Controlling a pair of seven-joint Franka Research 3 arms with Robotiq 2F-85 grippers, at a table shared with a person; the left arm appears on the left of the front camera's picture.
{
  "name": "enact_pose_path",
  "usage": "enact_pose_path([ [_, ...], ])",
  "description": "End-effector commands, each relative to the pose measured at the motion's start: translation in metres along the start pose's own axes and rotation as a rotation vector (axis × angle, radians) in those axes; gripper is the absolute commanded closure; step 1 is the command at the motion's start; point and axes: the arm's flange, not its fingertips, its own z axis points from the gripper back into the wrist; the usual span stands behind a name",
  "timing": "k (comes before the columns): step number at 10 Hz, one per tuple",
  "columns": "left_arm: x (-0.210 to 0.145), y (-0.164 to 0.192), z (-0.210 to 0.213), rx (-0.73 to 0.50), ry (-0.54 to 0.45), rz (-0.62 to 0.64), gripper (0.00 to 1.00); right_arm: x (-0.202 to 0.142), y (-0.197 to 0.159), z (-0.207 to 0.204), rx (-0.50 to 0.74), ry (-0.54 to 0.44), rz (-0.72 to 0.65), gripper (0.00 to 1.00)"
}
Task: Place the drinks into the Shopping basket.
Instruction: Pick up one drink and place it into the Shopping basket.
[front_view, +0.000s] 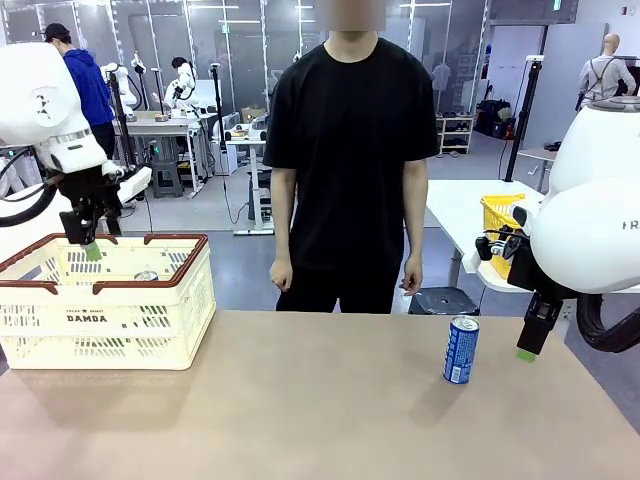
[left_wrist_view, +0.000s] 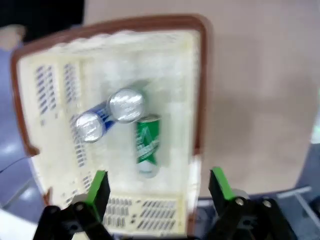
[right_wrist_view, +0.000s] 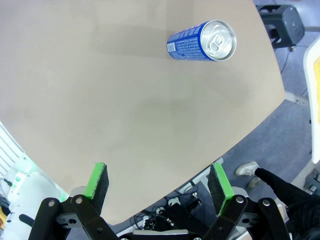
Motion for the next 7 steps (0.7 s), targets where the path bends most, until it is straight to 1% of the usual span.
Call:
enact_pose_path([
  [1, 0.008, -0.054, -0.016, -0.091, -0.017, -0.060, 0.00, -0.001, 0.000, -0.001, 0.003, -0.001, -0.002, 0.00],
  [3, 0.019, -0.091, -0.023, -0.080, -0.006, -0.051, 0.00, -0.001, 0.000, -0.001, 0.003, -0.001, -0.002, 0.00],
  [4, 0.024, -0.103, -0.029, -0.072, 0.002, -0.040, 0.00, -0.001, 0.000, -0.001, 0.003, -0.001, -0.002, 0.00],
  [5, 0.032, -0.116, -0.038, -0.095, 0.023, -0.032, 0.00, -0.001, 0.000, -0.001, 0.003, -0.001, -0.002, 0.00],
  [7, 0.043, -0.141, -0.050, -0.053, 0.018, -0.024, 0.00, -0.001, 0.000, -0.001, 0.003, -0.001, -0.002, 0.00],
])
